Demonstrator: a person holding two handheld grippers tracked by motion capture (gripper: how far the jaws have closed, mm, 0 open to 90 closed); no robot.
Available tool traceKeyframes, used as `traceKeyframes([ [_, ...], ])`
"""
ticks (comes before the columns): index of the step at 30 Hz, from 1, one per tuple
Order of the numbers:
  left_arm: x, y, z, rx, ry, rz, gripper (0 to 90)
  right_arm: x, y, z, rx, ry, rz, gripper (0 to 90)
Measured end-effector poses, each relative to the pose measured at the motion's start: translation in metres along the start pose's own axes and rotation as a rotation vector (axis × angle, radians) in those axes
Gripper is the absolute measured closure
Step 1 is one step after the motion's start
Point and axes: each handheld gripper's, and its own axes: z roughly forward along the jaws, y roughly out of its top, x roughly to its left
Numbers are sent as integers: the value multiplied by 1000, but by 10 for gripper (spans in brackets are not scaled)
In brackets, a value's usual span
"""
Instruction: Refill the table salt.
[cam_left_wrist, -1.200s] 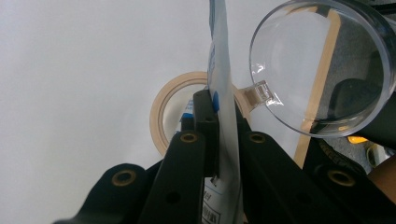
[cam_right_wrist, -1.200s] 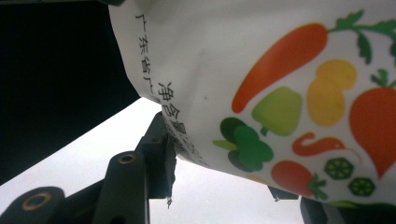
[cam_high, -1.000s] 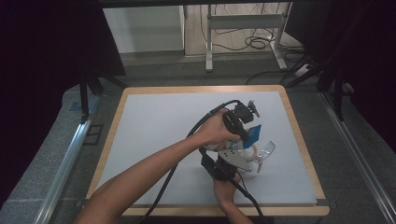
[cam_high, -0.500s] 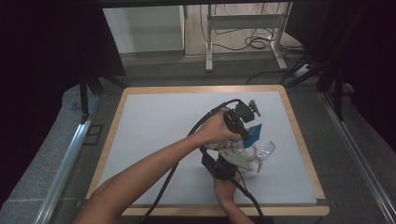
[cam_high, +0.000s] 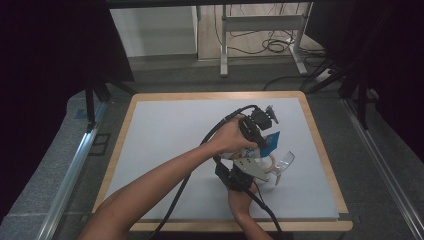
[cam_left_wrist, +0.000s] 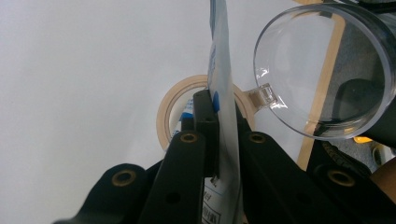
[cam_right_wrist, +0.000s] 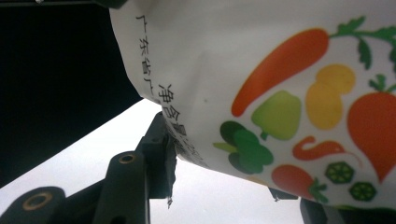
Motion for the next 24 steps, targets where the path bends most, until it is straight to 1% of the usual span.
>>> traceKeyframes([
  [8,0,1,0,2,-7,11,900,0,1,0,-3,-2,-4,524],
  [9,0,1,0,3,-6,12,900,0,1,0,0,-4,-6,523],
  [10,0,2,1,8,-7,14,900,0,1,0,0,-4,4,523],
  [12,0,2,3,11,-11,13,900,-1,0,0,-3,-13,-2,523],
  [13,0,3,4,15,-11,17,900,-1,-1,0,-3,-11,9,523],
  [14,0,3,6,19,-12,18,900,-2,-2,0,-1,-14,2,523],
  [24,1,4,16,38,-15,16,900,-5,-8,0,11,-18,23,523],
])
